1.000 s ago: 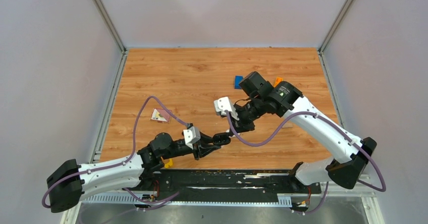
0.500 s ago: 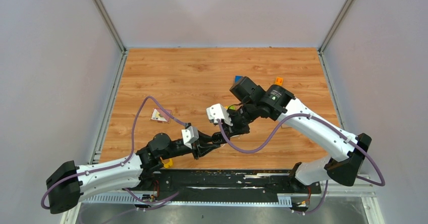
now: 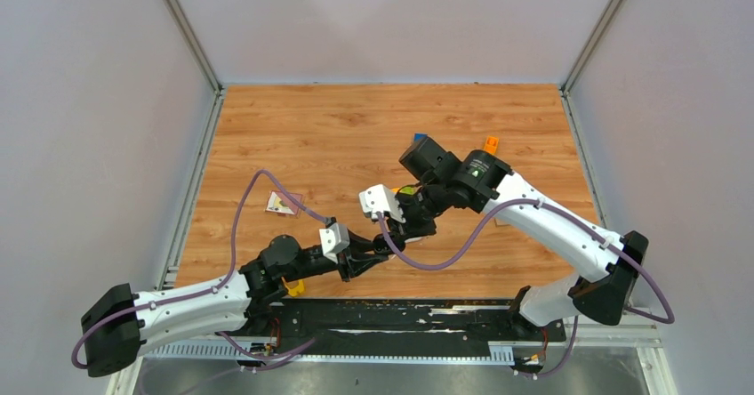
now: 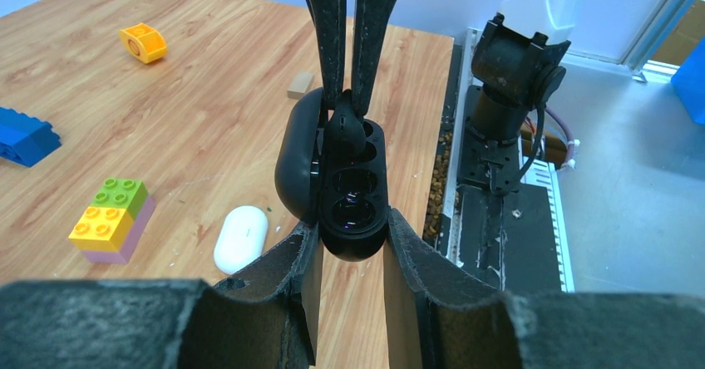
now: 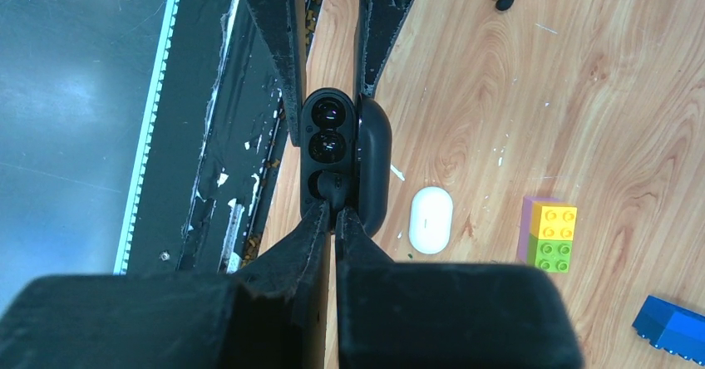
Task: Insert the wireless bluetooth earbuds into the charging case
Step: Place the earbud in the charging case.
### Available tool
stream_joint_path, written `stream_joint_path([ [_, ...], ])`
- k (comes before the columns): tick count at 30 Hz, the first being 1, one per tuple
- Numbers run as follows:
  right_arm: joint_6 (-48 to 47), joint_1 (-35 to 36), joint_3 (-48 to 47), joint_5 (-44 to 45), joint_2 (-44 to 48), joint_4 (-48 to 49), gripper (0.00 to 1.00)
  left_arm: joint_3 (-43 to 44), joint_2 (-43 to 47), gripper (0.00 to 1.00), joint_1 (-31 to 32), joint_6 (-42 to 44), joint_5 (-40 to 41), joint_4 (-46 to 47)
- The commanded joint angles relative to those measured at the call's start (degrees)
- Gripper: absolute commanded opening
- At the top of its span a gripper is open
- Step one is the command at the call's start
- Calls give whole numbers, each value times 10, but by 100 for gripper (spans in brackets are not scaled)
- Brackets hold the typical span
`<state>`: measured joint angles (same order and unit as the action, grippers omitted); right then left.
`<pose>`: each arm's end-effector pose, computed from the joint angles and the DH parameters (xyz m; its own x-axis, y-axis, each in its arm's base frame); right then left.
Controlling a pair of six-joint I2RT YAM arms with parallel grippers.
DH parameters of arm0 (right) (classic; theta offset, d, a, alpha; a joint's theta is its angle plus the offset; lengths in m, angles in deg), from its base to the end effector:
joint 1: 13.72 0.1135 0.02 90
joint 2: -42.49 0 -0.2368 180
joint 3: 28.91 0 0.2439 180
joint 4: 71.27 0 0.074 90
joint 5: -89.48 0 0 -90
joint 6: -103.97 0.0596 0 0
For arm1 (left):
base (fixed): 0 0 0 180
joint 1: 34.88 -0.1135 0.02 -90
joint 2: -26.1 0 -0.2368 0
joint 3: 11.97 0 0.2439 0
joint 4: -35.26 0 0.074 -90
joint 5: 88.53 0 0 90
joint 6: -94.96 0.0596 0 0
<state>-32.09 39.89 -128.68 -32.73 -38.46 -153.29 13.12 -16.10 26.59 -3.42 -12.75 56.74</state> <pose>0.1344 0.2360 0.3150 0.2257 -0.7207 -0.6555 -0.9529 -0.3033 0.0055 0.0870 -0.1907 0.2108 -0.1052 -0.1023 -0.9892 0.9636 0.2354 -0.1268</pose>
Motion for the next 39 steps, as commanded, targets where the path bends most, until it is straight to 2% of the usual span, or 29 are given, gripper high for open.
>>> stream_joint_path([
  [1,-6,11,-13,14,-6,13,0,11,9,0,4,12,7,18],
  [12,-15,17,-7,28,-1,3,0,11,17,0,5,10,12,14],
  [21,-26,18,-10,-8,3,-19,0,13,10,0,6,11,14,19],
  [32,-10,18,0,14,-5,9,1,13,12,0,8,17,6,22],
  [36,-10,18,-3,15,-7,7,12,13,14,0,9,19,7,18],
  [39,-18,18,-20,11,-4,-9,17,13,15,0,9,18,8,13],
])
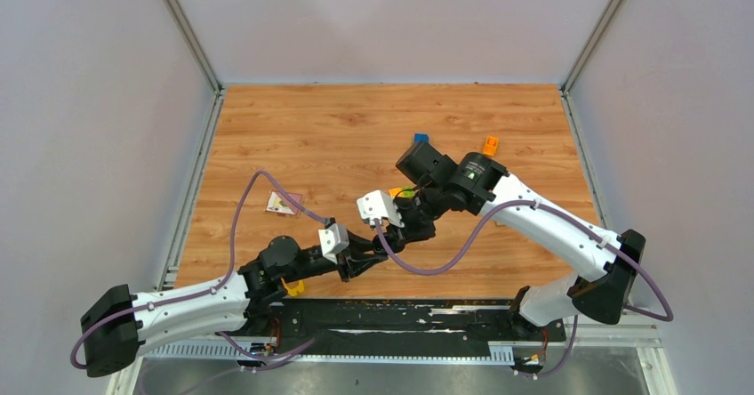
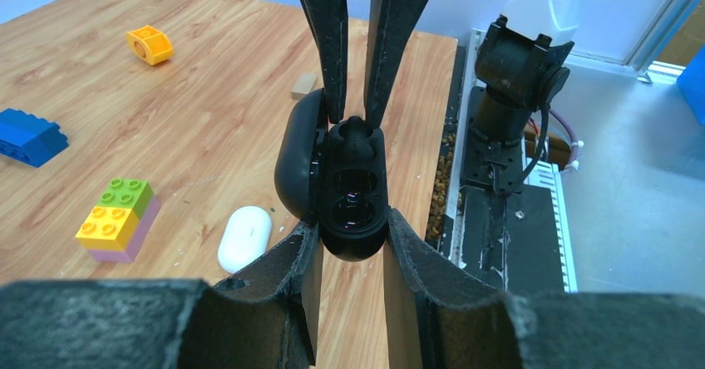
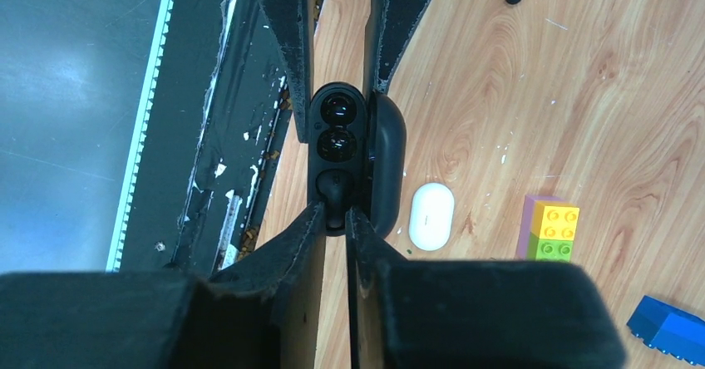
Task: Insert the wireless bluetooth earbuds into the charging case
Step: Place the earbud in the charging case, then pick up the earbud from the center of the board.
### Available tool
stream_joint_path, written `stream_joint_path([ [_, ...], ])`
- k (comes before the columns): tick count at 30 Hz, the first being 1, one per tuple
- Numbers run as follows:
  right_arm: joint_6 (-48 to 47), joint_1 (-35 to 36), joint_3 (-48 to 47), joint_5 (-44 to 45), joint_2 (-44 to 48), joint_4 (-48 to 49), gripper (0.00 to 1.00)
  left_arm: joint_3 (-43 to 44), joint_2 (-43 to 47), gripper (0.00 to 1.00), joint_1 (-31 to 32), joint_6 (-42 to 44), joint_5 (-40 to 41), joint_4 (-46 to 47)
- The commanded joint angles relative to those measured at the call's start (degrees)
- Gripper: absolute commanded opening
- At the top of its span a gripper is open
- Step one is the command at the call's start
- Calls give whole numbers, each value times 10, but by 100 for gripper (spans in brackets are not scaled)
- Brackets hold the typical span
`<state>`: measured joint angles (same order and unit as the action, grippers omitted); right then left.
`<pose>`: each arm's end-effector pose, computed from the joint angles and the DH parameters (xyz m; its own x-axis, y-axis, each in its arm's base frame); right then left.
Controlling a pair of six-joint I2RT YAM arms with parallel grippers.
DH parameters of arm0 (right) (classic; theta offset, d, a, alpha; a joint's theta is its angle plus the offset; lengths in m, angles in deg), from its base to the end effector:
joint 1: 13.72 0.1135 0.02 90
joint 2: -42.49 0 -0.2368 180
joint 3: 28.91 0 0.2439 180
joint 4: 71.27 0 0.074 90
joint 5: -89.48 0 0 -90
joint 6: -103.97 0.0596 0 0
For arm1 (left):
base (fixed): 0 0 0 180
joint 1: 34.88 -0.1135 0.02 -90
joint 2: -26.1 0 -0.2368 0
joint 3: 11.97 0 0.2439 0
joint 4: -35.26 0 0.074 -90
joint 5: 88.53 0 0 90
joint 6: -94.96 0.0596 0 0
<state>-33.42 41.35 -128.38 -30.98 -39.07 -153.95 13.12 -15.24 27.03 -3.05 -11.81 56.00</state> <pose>0.1303 0.2393 0.3093 0.2605 -0.7350 -0.6261 -0.9434 -0.3316 -0.0033 0.0858 -0.1899 0.2120 -0.0982 -0.1041 -0.9897 0.9622 0.2441 -0.1211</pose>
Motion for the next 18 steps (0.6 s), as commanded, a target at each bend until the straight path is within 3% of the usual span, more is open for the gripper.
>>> stream_joint_path([
  [1,-8,3,-32,-7,6,-11,19,13,6,0,4,14,-1,18],
  [5,-30,3,-69,-18,26,-62,28,13,10,0,4,11,-1,11],
  [11,1,-10,-91,23,78,-81,28,19,19,0,4,5,5,-4],
  [13,18,-60,-84,3,87,-62,26,29,27,0,4,-3,5,-25],
  [18,34,-251,-66,-170,49,-39,23,81,92,0,6,-5,19,-141],
])
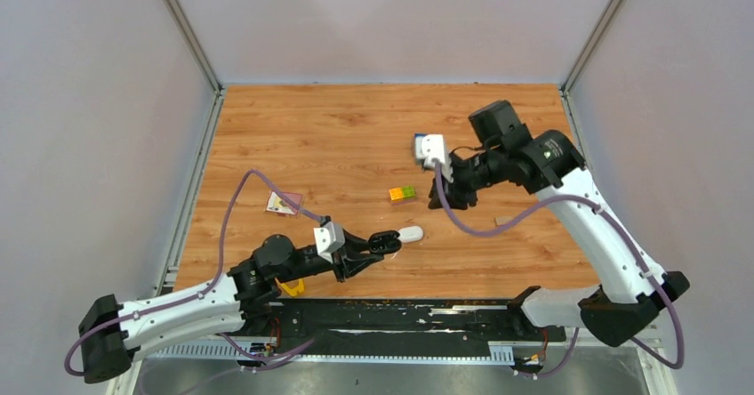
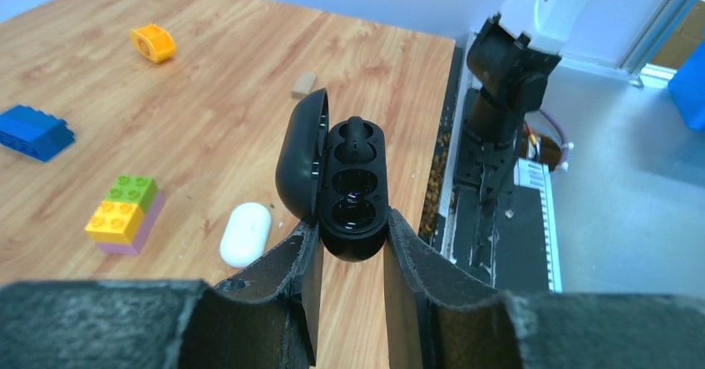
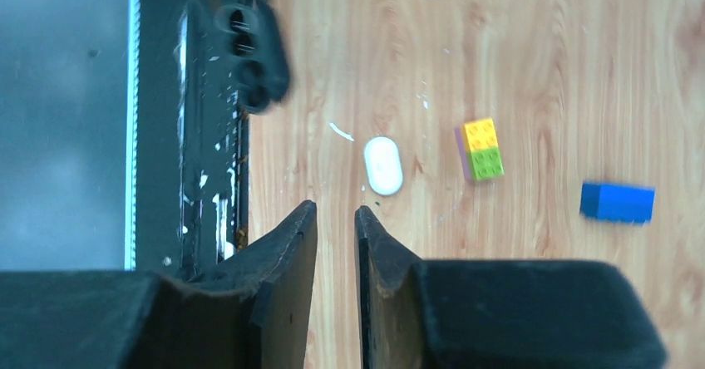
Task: Insert the wireless bluetooth earbuds into the charging case
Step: Pick up the earbud from the center of the board.
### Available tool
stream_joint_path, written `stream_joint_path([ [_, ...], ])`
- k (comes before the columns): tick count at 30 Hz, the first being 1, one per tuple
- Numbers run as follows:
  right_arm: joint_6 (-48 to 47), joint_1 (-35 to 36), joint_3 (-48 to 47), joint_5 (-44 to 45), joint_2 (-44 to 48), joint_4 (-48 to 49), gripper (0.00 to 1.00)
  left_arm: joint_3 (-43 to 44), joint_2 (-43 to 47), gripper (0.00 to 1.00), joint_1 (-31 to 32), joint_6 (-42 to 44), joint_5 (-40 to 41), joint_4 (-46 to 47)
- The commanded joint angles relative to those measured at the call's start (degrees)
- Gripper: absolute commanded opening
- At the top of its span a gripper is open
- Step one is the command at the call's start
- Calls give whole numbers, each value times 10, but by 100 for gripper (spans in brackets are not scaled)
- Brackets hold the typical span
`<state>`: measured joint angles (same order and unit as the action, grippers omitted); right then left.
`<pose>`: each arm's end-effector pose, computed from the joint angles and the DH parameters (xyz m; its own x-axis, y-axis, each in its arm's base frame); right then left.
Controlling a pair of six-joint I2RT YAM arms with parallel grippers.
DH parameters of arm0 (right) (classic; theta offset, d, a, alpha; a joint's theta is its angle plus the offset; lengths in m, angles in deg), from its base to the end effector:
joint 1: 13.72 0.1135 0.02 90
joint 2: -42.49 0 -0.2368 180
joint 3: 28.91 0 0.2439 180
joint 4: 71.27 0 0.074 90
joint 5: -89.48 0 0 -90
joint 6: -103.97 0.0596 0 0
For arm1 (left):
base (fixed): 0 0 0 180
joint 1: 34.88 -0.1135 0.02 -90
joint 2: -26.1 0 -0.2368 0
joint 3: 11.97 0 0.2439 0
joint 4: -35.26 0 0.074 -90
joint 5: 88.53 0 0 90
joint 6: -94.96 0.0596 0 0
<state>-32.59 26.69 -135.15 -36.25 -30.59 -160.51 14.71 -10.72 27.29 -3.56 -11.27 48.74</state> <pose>0.1477 0.1714 0.3719 0.1278 -0.6653 -0.7356 -0.9912 -0.1108 -0.0720 0.0829 -0.1852 0.2202 -0.1161 -0.0896 -0.9892 0.9587 0.2502 -0.1352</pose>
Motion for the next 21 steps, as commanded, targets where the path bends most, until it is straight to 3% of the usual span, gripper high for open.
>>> stream_joint_path([
  [1,29,-126,9,-139,-49,38,22,81,62,0,3,3,19,-98],
  [6,41,-145,49,-135,-110,126,17,151,129,0,3,5,53,-239],
  [10,15,-138,24,-99,-174,143,15,183,182,0,3,-15,82,-314],
  [16,16,-54,36,-4,-224,199,15,231,231,0,2,-14,122,-402],
  [21,129,30,90,26,-274,313,15,294,231,0,3,-1,142,-452],
])
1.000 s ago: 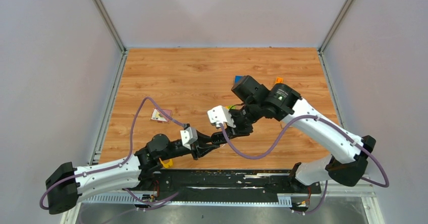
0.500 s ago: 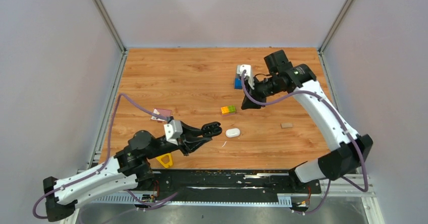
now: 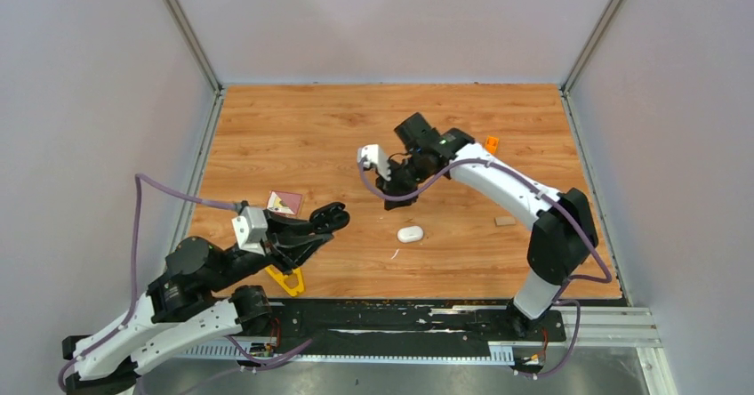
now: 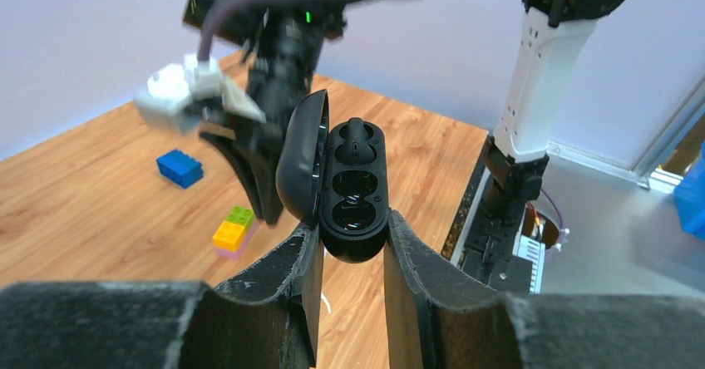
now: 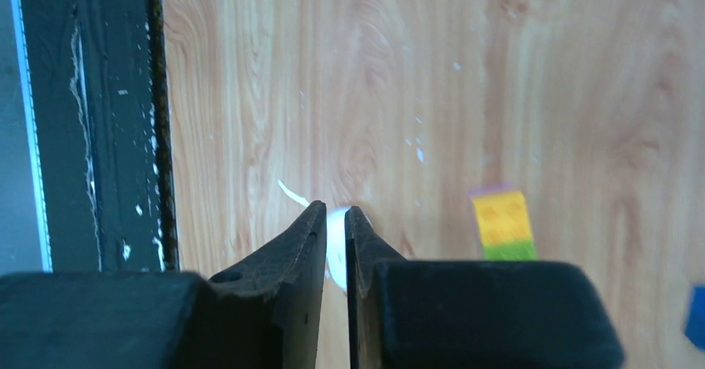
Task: Insert the wireless bluetooth earbuds into the charging case
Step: Pick up the earbud from the center of the board.
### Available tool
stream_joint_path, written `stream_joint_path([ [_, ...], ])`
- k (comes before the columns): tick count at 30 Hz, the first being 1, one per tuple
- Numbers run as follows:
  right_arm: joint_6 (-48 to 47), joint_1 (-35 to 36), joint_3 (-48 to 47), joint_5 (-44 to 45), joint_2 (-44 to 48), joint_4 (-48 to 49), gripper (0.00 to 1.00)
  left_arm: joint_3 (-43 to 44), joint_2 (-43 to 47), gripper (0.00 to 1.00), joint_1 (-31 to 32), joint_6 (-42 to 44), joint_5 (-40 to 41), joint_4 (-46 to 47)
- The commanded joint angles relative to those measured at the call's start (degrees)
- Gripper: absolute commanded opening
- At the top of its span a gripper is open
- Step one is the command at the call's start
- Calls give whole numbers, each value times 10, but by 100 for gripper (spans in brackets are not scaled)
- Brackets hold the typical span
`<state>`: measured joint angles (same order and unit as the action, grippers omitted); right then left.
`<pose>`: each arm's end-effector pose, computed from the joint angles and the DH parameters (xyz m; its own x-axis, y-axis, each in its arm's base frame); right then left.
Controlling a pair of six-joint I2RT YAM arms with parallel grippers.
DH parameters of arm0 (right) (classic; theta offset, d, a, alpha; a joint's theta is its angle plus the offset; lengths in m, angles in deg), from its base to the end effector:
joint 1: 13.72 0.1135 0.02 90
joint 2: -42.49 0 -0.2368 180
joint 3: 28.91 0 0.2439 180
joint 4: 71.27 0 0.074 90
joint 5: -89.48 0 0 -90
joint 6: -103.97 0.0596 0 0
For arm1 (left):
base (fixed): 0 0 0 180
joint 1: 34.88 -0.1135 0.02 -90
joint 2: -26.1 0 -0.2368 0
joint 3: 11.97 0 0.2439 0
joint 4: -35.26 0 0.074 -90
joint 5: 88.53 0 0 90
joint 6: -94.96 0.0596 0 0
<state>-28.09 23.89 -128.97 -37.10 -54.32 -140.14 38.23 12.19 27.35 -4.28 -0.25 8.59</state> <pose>0.2492 0.2368 0.2515 -0.0769 -0.7383 -0.6701 -0.9919 -0.0115 0.1265 0.0536 -0.1056 0.3371 -0.0674 -0.2165 -0.9740 0.8991 0.4101 -0.1534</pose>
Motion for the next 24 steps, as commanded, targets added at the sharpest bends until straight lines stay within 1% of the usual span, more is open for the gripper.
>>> stream_joint_path([
  [1,97,74,28,37,-51,125,15,70,-1,0,2,8,34,-57],
  [4,127,119,14,55,-89,157,16,97,-10,0,2,15,36,-77],
  [7,131,149,-15,84,-128,155,17,113,-16,0,2,20,37,-89],
  [12,139,169,-53,122,-174,157,20,113,-9,0,2,11,42,-92],
  [14,146,171,-69,119,-188,160,24,111,-6,0,2,7,45,-95],
  [16,150,176,-89,117,-206,156,30,109,-2,0,2,3,45,-95],
  [18,152,185,-112,120,-228,153,42,105,0,0,2,-3,46,-94],
  [20,153,194,-128,131,-244,161,46,101,-2,0,2,-7,45,-91],
  [24,157,207,-182,132,-289,153,47,92,-10,0,2,-9,36,-78],
])
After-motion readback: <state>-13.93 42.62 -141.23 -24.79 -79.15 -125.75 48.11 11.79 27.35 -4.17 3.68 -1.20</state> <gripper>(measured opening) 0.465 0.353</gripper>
